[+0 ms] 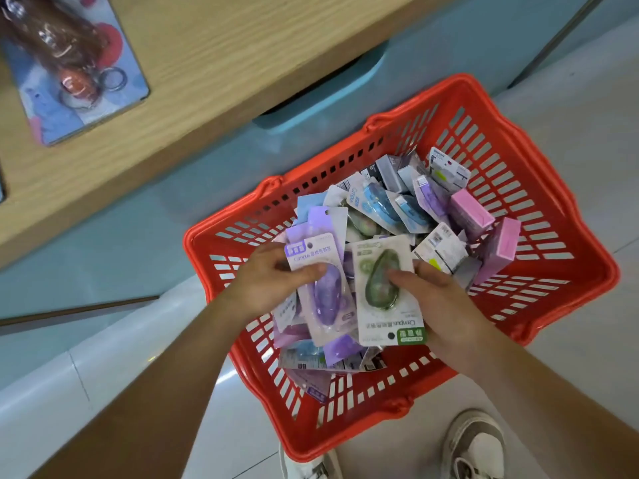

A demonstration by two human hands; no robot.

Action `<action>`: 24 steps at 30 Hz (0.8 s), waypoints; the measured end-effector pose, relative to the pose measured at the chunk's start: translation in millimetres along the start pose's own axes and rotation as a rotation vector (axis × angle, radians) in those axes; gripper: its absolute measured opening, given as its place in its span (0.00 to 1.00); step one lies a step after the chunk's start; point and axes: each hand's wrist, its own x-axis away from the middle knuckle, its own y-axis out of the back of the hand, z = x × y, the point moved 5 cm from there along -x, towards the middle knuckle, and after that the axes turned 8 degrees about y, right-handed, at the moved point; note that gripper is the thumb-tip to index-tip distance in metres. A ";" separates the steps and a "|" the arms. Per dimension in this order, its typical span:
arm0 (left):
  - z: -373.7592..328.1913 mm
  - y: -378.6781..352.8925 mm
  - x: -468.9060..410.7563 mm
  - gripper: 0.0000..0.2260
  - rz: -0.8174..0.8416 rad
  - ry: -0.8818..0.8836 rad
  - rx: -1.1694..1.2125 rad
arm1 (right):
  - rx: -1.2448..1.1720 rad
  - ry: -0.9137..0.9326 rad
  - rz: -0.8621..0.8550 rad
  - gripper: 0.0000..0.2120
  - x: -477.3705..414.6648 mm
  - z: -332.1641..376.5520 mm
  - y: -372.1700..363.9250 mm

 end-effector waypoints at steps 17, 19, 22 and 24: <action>-21.2 -46.3 133.9 0.24 -0.130 -0.023 0.972 | -0.227 -0.183 0.485 0.49 76.1 -6.4 -11.6; -31.5 -54.0 137.1 0.31 -0.033 -0.014 1.102 | -0.180 -0.175 0.616 0.50 83.8 0.0 -14.8; -44.7 -68.7 138.5 0.25 0.004 0.103 1.148 | -0.132 -0.141 0.652 0.40 90.6 2.9 -13.9; -57.7 -74.8 134.1 0.08 -0.044 0.107 0.868 | -0.229 -0.092 0.562 0.34 91.3 1.8 -7.9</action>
